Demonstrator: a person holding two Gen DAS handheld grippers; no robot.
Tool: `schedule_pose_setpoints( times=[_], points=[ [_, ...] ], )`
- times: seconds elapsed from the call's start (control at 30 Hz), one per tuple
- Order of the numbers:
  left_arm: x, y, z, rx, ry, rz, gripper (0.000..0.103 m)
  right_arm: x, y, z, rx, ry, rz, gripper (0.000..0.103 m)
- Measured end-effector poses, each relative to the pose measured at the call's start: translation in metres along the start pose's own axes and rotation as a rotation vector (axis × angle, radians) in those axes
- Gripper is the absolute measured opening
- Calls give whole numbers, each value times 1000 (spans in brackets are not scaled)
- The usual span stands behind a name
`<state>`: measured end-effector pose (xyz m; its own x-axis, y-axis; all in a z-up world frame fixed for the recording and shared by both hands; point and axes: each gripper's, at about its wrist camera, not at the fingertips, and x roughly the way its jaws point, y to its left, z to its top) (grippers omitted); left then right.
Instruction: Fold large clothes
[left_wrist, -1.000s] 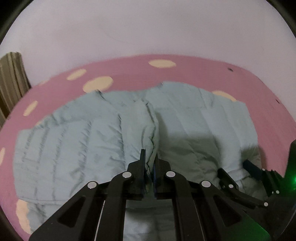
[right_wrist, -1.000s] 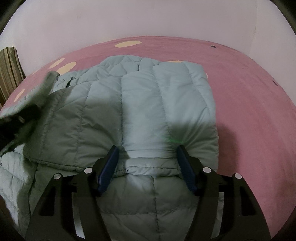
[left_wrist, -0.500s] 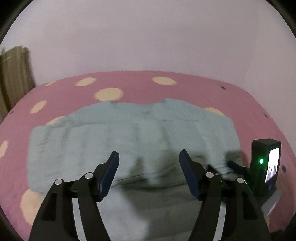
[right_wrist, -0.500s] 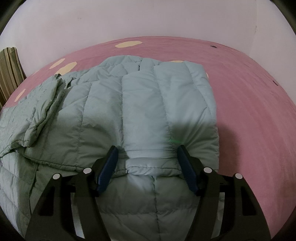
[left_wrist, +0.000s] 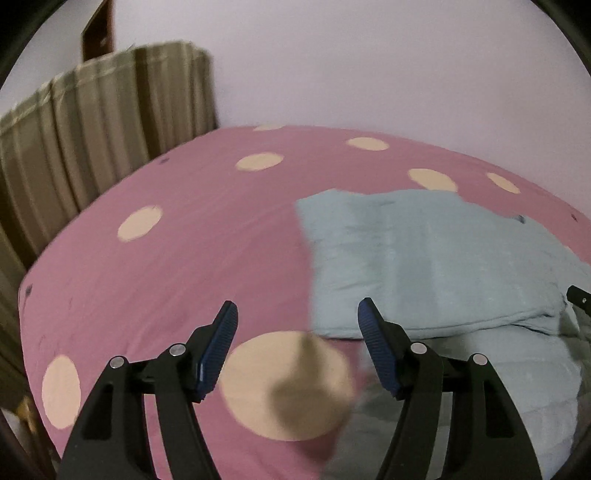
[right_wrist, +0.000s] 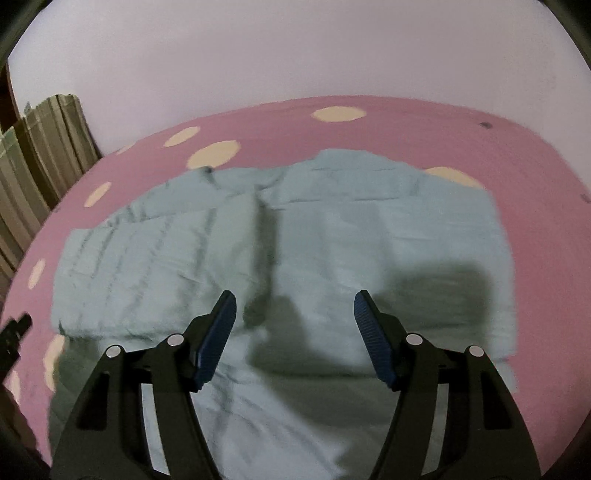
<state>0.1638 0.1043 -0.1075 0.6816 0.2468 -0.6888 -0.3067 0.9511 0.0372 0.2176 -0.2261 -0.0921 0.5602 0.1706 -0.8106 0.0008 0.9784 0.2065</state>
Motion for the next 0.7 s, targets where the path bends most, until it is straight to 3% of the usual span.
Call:
schedule_pose_setpoints(
  times=[0.1, 0.2, 0.23, 0.4, 0.53, 0.7],
  points=[
    [5, 14, -3, -21, 12, 8, 67, 21, 14, 6, 6, 47, 19, 63],
    [6, 15, -7, -8, 14, 2, 67, 36, 26, 7, -20, 103, 41, 19],
    [7, 15, -8, -5, 14, -2, 67, 36, 29, 7, -31, 103, 36, 10],
    [5, 8, -3, -3, 5, -46, 67, 4, 22, 12, -53, -1, -15, 5],
    [3, -8, 7, 19, -16, -77, 67, -21, -16, 19, -5, -75, -82, 5],
    [10, -41, 18, 61, -31, -110, 67, -22, -66, 12, 49, -60, -180, 5]
  ],
)
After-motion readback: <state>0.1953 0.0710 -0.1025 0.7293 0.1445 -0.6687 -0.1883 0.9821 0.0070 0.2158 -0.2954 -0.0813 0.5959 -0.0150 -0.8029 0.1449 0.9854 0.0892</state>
